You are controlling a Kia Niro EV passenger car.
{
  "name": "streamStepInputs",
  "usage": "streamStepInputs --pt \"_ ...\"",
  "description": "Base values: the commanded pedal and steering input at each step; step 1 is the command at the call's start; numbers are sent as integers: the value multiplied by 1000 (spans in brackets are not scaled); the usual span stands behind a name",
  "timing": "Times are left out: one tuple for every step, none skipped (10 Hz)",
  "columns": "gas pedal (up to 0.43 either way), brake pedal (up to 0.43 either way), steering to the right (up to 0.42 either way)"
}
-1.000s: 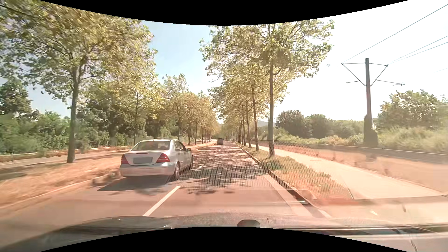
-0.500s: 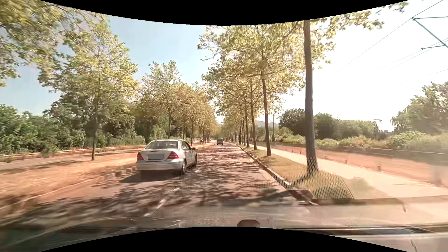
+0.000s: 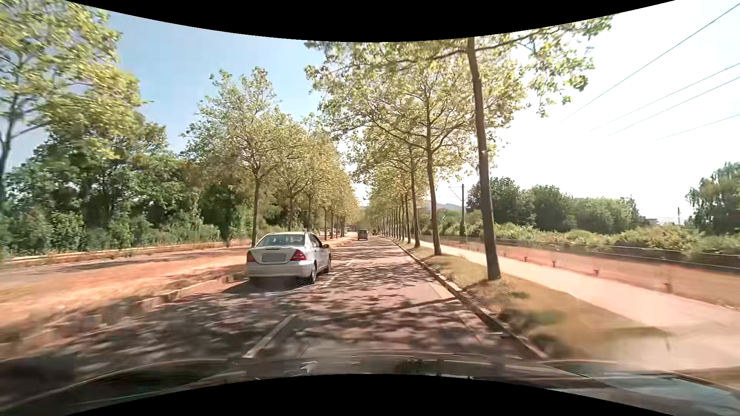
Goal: Follow the waypoints while adhering to traffic rules and regulations
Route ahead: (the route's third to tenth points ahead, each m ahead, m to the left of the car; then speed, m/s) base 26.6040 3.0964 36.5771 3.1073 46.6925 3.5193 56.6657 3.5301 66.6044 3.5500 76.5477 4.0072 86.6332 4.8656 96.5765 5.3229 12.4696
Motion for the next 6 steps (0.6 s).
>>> streamStepInputs --pt "87 0 0" --pt "87 0 0" --pt "87 0 0" --pt "87 0 0" --pt "87 0 0" --pt "87 0 0"
